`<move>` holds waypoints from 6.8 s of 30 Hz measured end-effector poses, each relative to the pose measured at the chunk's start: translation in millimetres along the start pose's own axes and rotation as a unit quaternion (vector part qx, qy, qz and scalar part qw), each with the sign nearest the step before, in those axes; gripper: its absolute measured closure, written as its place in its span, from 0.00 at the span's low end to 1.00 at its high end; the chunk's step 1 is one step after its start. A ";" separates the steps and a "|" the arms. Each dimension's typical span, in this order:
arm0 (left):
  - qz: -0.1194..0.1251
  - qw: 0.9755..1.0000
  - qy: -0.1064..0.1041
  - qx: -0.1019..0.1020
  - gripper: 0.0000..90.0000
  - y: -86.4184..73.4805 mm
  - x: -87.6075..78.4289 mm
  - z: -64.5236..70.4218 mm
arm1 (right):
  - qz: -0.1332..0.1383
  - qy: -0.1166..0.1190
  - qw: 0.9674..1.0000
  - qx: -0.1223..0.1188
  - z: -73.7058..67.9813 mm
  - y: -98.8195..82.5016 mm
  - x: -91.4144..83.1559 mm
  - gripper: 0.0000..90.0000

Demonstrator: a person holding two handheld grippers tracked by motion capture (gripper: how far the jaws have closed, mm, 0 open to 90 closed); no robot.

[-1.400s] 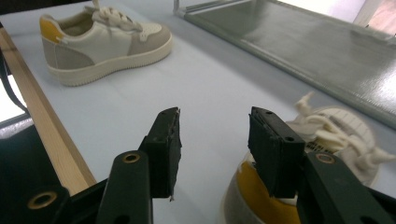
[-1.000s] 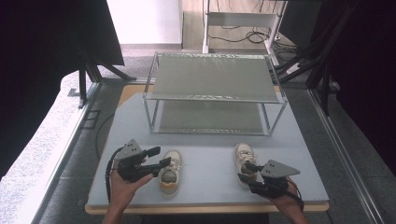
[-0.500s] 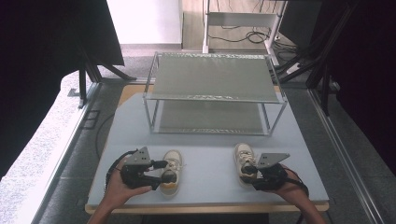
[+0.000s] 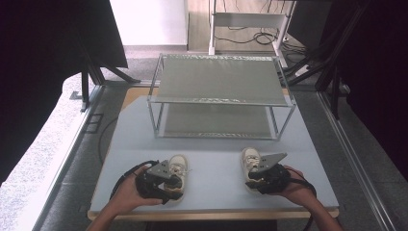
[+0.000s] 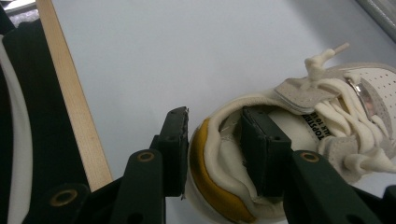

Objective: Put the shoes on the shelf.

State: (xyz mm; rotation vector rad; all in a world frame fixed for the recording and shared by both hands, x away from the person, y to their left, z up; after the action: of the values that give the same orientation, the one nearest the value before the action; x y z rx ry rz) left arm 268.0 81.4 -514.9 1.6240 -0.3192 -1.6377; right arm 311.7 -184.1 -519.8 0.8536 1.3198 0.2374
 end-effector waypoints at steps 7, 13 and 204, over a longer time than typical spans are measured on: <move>-0.030 0.999 -0.015 -0.002 0.61 -2.5 11.4 -3.5 | -0.014 0.006 1.000 -0.002 0.4 0.3 0.6 0.69; -0.067 0.997 -0.028 0.003 0.62 -9.1 18.4 -5.1 | -0.019 0.016 1.000 0.003 0.0 -3.3 6.6 0.69; 0.020 0.974 0.190 -0.125 0.99 92.7 103.4 -188.1 | 0.078 -0.220 0.967 0.106 146.1 47.8 79.0 0.99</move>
State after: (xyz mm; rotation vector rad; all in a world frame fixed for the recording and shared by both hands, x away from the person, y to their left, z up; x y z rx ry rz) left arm 488.7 15.8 -555.9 1.6788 0.0484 -1.2438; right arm 481.2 -163.7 -546.7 1.1212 0.8722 0.0234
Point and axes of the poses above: each handheld gripper's, and its own axes: x roughly forward along the jaws, y roughly out of its top, z roughly to its right, the point moved 10 cm from there along x, roughly forward along the jaws, and after that the axes turned 5 degrees about z, right-handed, at the moved point
